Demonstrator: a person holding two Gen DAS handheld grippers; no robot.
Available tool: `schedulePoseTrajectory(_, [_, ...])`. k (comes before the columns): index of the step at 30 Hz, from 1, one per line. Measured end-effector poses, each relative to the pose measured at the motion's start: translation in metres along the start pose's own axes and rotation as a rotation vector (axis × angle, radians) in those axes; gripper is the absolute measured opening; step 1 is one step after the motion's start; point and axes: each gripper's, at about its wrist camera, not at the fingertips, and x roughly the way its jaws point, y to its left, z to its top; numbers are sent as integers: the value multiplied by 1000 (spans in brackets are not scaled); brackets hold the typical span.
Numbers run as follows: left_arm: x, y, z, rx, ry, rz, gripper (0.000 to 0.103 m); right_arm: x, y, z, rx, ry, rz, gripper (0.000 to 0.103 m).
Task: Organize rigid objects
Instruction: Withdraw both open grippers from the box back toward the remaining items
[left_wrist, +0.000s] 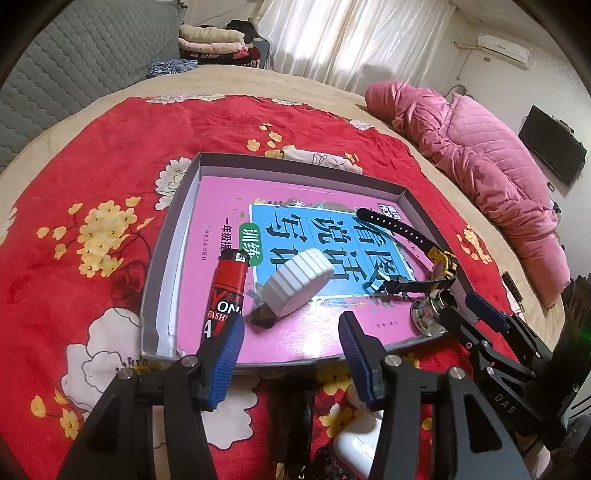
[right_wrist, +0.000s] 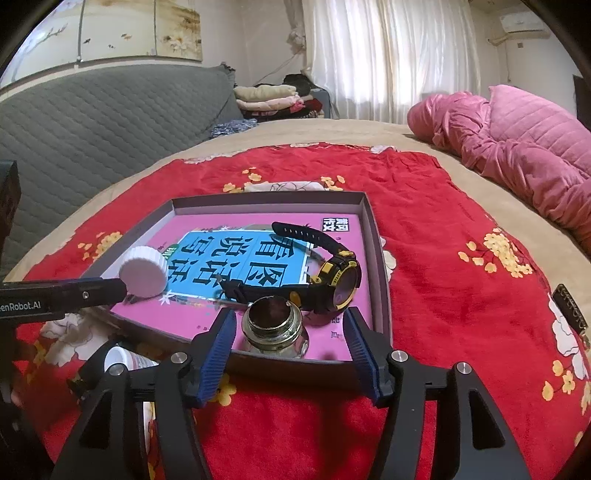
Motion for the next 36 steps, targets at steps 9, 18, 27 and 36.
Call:
schedulePoseTrajectory(9, [-3,0,-1,9,-11,-8,61,-3,2,-1,-12,1,-8,68])
schedulePoseTrajectory(18, [-6,-1,-2,11,-15,-14,62,-5,1,0,-13,0,-14,70])
schedulePoseTrajectory(27, [-15,5,-2,-2,-33,-13,62,-11,3,1,-19,-12,-26,71])
schedulePoseTrajectory(36, [-21,7,-2,-8,-42,-19,62,-20,3,2,-11,-21,-28,72])
